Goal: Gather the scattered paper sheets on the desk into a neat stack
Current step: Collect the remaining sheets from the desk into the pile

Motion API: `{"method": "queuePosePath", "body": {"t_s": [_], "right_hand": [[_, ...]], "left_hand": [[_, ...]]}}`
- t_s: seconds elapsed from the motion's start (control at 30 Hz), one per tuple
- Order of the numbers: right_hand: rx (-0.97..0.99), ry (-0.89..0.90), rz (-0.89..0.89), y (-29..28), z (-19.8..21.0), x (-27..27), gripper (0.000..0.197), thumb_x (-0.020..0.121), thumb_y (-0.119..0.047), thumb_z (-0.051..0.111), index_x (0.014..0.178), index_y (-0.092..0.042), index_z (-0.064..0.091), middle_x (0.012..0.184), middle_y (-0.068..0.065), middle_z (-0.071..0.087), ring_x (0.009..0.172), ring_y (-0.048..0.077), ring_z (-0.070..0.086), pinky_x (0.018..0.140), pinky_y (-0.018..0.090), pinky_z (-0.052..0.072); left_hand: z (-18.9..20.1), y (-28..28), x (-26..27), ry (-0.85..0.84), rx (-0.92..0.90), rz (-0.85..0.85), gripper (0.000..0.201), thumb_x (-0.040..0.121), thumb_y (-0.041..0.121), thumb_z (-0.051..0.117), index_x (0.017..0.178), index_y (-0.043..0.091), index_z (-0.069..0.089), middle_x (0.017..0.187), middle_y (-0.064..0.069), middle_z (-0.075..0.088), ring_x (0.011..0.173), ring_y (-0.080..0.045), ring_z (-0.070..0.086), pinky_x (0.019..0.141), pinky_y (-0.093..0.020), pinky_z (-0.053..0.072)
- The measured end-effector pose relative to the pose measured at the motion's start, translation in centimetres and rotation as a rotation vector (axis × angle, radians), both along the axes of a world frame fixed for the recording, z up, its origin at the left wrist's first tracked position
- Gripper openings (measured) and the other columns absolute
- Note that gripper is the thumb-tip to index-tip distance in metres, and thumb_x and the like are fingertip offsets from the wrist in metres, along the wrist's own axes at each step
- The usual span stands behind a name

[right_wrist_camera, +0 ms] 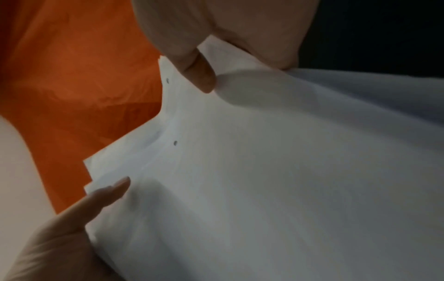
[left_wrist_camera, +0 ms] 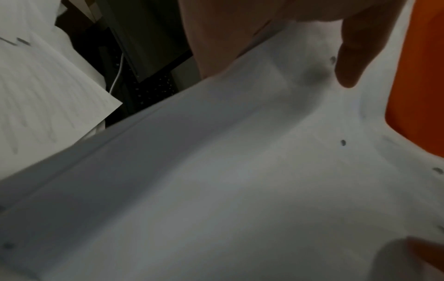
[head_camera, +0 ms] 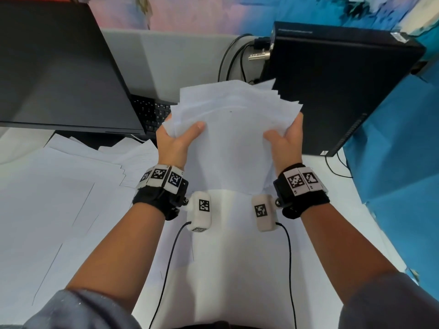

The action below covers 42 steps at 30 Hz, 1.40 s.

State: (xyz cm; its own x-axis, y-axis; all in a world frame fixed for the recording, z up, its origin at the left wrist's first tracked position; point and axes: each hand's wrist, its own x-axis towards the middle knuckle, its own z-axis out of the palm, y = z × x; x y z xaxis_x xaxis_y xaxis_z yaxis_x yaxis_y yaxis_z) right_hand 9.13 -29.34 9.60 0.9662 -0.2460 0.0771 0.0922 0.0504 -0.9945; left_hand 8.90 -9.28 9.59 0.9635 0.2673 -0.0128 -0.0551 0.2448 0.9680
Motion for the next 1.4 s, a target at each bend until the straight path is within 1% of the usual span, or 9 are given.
{"method": "queuePosePath", "body": {"t_s": [0.13, 0.27, 0.43, 0.57, 0.73, 0.83, 1.07, 1.2, 1.4], "right_hand": [[-0.016, -0.063, -0.003, -0.2, 1.0, 0.1, 0.051, 0.082, 0.002, 0.055, 0.122, -0.022, 0.035, 0.112, -0.001, 0.053, 0.099, 0.013, 0.059, 0.078, 0.024, 0.055], [0.032, -0.024, -0.012, -0.5, 2.0, 0.2, 0.058, 0.077, -0.029, 0.068, 0.123, -0.034, 0.034, 0.124, 0.006, 0.051, 0.109, 0.026, 0.060, 0.091, 0.046, 0.054], [-0.037, 0.004, 0.093, -1.0, 2.3, 1.1, 0.075, 0.077, 0.003, 0.057, 0.138, -0.027, 0.024, 0.130, 0.012, 0.045, 0.112, 0.026, 0.055, 0.093, 0.042, 0.053], [-0.015, 0.090, 0.153, -2.4, 1.7, 1.6, 0.084, 0.078, 0.011, 0.051, 0.146, -0.026, 0.019, 0.138, 0.007, 0.042, 0.107, 0.016, 0.054, 0.087, 0.031, 0.052], [-0.018, 0.156, 0.354, -4.0, 0.7, 2.1, 0.085, 0.072, 0.008, 0.061, 0.143, -0.026, 0.028, 0.131, 0.007, 0.052, 0.113, 0.026, 0.058, 0.089, 0.040, 0.054], [-0.046, 0.180, 0.392, -4.3, 0.8, 2.4, 0.076, 0.074, 0.011, 0.064, 0.133, -0.030, 0.040, 0.123, 0.004, 0.058, 0.105, 0.017, 0.063, 0.077, 0.027, 0.057], [0.057, 0.179, 0.202, -2.4, 0.2, 1.7, 0.026, 0.086, 0.000, 0.060, 0.112, -0.006, 0.063, 0.092, 0.000, 0.074, 0.080, 0.012, 0.072, 0.065, 0.023, 0.056], [0.178, 0.178, 0.095, -0.7, -0.7, 1.4, 0.031, 0.088, 0.001, 0.053, 0.107, -0.022, 0.062, 0.101, 0.002, 0.069, 0.084, 0.014, 0.070, 0.065, 0.027, 0.057], [0.085, 0.318, 0.015, 0.5, -3.0, 0.9, 0.062, 0.063, 0.003, 0.046, 0.119, -0.024, 0.049, 0.114, 0.013, 0.060, 0.108, 0.036, 0.057, 0.092, 0.049, 0.050]], "left_hand": [[0.8, 0.6, 0.2, -0.097, 0.002, -0.008, 0.027, 0.075, 0.003, 0.074, 0.095, 0.018, 0.063, 0.085, 0.007, 0.072, 0.080, -0.009, 0.069, 0.073, -0.024, 0.055], [1.9, 0.9, 0.5, -0.183, 0.058, -0.014, 0.028, 0.067, 0.027, 0.077, 0.089, 0.019, 0.063, 0.091, -0.001, 0.065, 0.086, -0.017, 0.063, 0.078, -0.033, 0.055], [2.6, 1.8, 1.8, -0.172, 0.258, -0.167, 0.028, 0.070, 0.000, 0.076, 0.088, 0.021, 0.069, 0.080, 0.011, 0.073, 0.079, -0.007, 0.068, 0.075, -0.029, 0.055], [2.1, 3.2, 1.8, -0.135, 0.193, -0.241, 0.026, 0.068, 0.001, 0.074, 0.084, 0.023, 0.075, 0.085, 0.005, 0.075, 0.084, -0.016, 0.070, 0.078, -0.033, 0.057], [1.7, 3.8, 2.0, -0.103, 0.164, -0.282, 0.024, 0.054, 0.018, 0.079, 0.076, 0.025, 0.073, 0.083, 0.000, 0.066, 0.076, -0.016, 0.067, 0.071, -0.034, 0.055], [1.8, 4.0, 2.2, -0.088, 0.148, -0.308, 0.025, 0.053, 0.016, 0.079, 0.076, 0.025, 0.072, 0.081, 0.001, 0.068, 0.074, -0.015, 0.068, 0.068, -0.032, 0.055], [-0.6, 3.6, 2.7, 0.022, 0.076, -0.176, 0.039, 0.069, 0.007, 0.076, 0.106, 0.014, 0.065, 0.103, -0.003, 0.072, 0.093, -0.019, 0.070, 0.071, -0.029, 0.057], [-3.4, 2.0, 2.1, 0.172, 0.158, -0.121, 0.036, 0.073, 0.003, 0.077, 0.100, 0.022, 0.064, 0.101, 0.005, 0.069, 0.099, -0.021, 0.066, 0.087, -0.036, 0.053], [-3.9, 0.9, 1.6, 0.170, 0.179, -0.054, 0.033, 0.079, -0.009, 0.064, 0.103, 0.012, 0.059, 0.088, 0.005, 0.065, 0.087, -0.020, 0.063, 0.073, -0.023, 0.051]]}}
